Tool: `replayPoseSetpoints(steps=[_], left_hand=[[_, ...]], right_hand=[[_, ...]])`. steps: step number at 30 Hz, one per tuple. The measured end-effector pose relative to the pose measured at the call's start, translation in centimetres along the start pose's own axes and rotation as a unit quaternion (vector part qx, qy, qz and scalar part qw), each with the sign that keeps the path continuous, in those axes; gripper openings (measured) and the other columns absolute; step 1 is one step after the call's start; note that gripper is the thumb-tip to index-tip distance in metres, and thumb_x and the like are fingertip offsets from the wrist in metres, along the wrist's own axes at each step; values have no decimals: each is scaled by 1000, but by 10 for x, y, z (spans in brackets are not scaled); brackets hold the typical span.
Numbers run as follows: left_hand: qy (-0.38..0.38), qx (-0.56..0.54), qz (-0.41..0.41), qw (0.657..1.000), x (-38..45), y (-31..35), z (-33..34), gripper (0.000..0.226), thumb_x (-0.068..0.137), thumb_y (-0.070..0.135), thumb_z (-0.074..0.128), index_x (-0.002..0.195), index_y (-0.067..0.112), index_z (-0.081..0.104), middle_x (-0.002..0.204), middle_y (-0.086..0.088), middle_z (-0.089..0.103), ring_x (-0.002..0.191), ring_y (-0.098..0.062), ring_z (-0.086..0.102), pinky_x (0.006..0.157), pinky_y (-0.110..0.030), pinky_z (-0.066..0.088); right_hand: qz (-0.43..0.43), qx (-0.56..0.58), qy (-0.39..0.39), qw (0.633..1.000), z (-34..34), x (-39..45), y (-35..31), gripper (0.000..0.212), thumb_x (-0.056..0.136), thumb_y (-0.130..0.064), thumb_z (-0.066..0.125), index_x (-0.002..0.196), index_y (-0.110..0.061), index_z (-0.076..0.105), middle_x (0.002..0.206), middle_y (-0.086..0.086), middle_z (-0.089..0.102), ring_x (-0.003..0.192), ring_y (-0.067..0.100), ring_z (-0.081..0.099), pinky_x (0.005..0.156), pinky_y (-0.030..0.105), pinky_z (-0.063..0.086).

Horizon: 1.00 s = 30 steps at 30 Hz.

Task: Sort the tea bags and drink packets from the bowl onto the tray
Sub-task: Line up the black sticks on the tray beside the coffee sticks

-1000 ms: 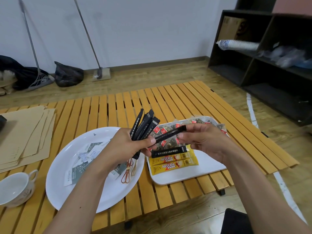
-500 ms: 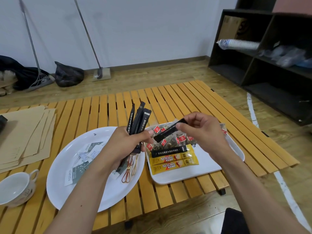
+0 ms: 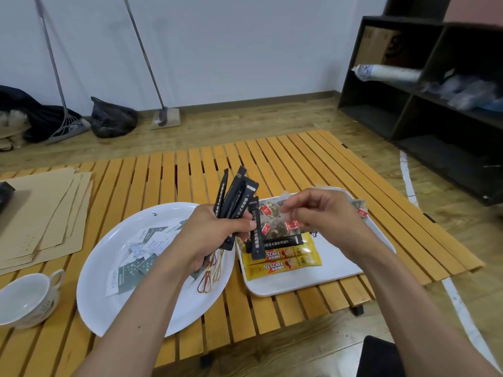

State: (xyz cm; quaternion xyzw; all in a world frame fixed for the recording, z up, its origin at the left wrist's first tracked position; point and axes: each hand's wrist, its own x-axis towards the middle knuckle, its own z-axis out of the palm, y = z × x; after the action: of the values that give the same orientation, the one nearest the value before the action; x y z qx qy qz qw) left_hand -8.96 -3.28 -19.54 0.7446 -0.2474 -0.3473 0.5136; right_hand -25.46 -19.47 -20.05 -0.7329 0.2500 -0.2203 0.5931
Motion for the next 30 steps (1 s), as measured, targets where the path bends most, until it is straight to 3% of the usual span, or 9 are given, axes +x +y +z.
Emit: replayPoseSetpoints(steps=[2,4,7,12,15,18,22,26,30], left_hand=[[-45,25,13,999,-1,1,-2,13,80,12,83,91,14,78,87,-3,80,81,-14,78,72,-27,52],[-89,55,28,994,-3,2,-2,13,79,9,83,88,15,76,86,-3,80,83,-17,78,69,-26,55],[-135,78,44,987,-4,0,0,16,76,5,85,88,11,77,86,-4,79,83,-18,77,70,-22,57],[-68,101,49,991,-1,-3,-3,18,72,17,90,86,18,79,85,0,80,82,-11,76,72,-22,54],[-20,99,49,994,1,-4,-5,20,72,18,91,87,15,78,84,-4,80,78,-18,76,60,-22,58],[7,98,39,994,2,-6,-7,25,74,18,90,91,9,75,73,-6,78,65,-12,75,48,-18,53],[4,121,14,993,6,-8,-11,28,78,33,87,92,16,70,59,-2,70,54,-12,66,51,-22,51],[-21,105,-1,994,5,-6,-8,31,83,44,80,88,15,68,56,0,65,47,-8,60,48,-18,47],[-54,90,-15,994,1,-3,-6,39,92,53,65,90,15,69,61,6,69,53,-5,64,49,-18,48]], right_hand=[[52,22,33,998,1,0,0,14,93,-8,69,105,-11,74,96,5,79,83,18,73,69,31,55],[90,30,11,995,6,-1,2,19,93,-22,71,111,-15,73,98,3,79,80,14,71,64,27,53],[106,27,-27,994,12,-1,2,21,89,-20,75,110,-15,75,93,8,78,75,11,68,61,24,48],[184,-21,-66,980,-8,-4,1,15,85,-10,78,100,-14,79,87,6,74,74,10,65,64,26,49],[227,-42,-67,971,-21,-5,5,15,82,-8,81,96,-11,79,92,9,78,77,13,69,67,27,50],[249,-58,-20,967,-27,-3,10,16,79,-3,82,93,-7,76,87,11,78,72,14,72,60,24,50],[269,-97,21,958,-20,1,17,18,77,2,84,86,-5,70,74,8,75,58,11,72,52,23,47],[278,-129,45,951,-9,7,22,25,74,1,87,80,-8,64,78,11,76,62,17,74,48,23,49],[275,-170,63,944,-4,10,24,26,72,-2,89,81,-7,65,81,13,78,67,19,77,51,25,52]])
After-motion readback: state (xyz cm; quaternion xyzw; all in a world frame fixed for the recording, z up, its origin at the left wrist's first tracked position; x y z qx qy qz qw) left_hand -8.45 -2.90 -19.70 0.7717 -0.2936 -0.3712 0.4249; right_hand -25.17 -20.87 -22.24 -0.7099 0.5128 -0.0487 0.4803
